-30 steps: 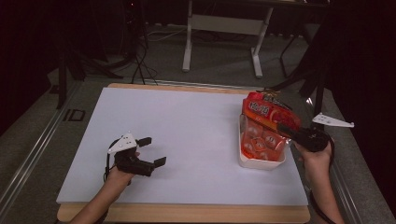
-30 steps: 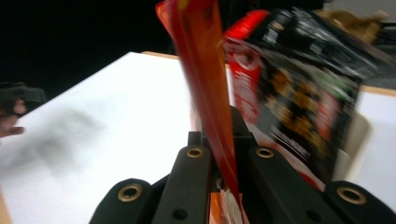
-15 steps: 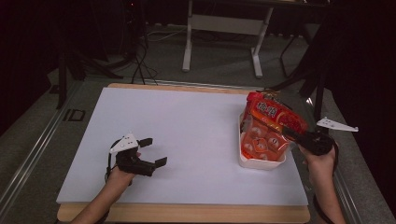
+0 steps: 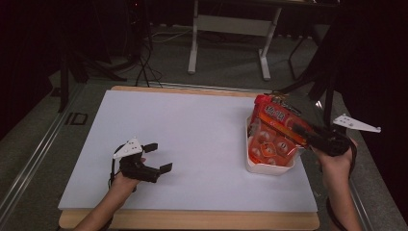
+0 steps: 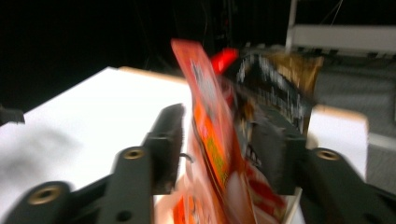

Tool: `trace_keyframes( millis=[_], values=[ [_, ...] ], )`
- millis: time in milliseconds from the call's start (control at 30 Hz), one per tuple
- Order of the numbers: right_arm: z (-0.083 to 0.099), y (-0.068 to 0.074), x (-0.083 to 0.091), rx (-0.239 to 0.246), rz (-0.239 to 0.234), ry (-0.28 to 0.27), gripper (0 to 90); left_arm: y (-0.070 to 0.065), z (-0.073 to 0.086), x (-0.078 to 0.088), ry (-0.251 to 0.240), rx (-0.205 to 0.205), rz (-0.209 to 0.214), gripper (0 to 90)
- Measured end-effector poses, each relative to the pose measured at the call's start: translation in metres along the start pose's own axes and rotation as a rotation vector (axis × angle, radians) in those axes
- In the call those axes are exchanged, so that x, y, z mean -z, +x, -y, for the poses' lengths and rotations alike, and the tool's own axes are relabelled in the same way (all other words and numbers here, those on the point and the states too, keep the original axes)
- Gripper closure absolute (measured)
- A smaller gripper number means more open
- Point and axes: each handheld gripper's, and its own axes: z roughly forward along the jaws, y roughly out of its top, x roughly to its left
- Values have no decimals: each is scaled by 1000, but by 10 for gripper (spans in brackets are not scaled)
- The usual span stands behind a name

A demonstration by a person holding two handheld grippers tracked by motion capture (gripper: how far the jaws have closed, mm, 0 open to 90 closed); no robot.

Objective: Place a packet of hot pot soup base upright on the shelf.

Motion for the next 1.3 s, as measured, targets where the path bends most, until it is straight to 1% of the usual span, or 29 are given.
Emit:
trace_keyframes(
  millis=[133,267,300,400,500,533,567,600,667,767,833,900,1000,1100,1167,1300],
  values=[
    [-19,13,5,32,-2,-41,416,-1,0,1,-1,-5,-1,0],
    [-33,29,4,56,-19,-53,325,-1,-1,1,-1,-5,-3,0],
    [-35,33,3,62,-30,-53,306,-1,-1,1,-1,-5,-4,0],
    [-38,45,-4,75,-62,-48,261,-1,-1,2,-2,-8,-4,0],
    [-36,55,-12,69,-100,-47,202,-2,-1,3,1,-14,-1,0],
    [-36,55,-12,69,-100,-47,202,-2,-1,3,1,-14,-1,0],
    [-35,58,-15,66,-116,-45,188,-3,0,4,2,-17,-3,0],
    [-30,65,-22,62,-149,-37,154,-4,0,4,2,-17,-2,0],
    [-26,72,-28,62,-174,-24,137,-4,-1,5,2,-20,-2,0],
    [-18,80,-37,60,-209,-2,134,-5,-1,5,2,-24,-1,0],
    [-13,85,-42,60,-223,11,134,-5,-1,5,-2,-24,2,0],
    [-8,90,-47,66,-244,26,126,-5,-1,6,2,-29,-1,0],
    [1,97,-55,78,-262,47,126,-5,-1,6,3,-28,0,0],
    [12,104,-63,77,-290,51,133,-5,0,6,4,-30,1,0],
    [18,109,-67,91,-292,53,132,-5,0,6,7,-35,-2,0],
    [30,118,-76,111,-309,68,133,-5,-1,7,4,-35,-1,0]
  ],
)
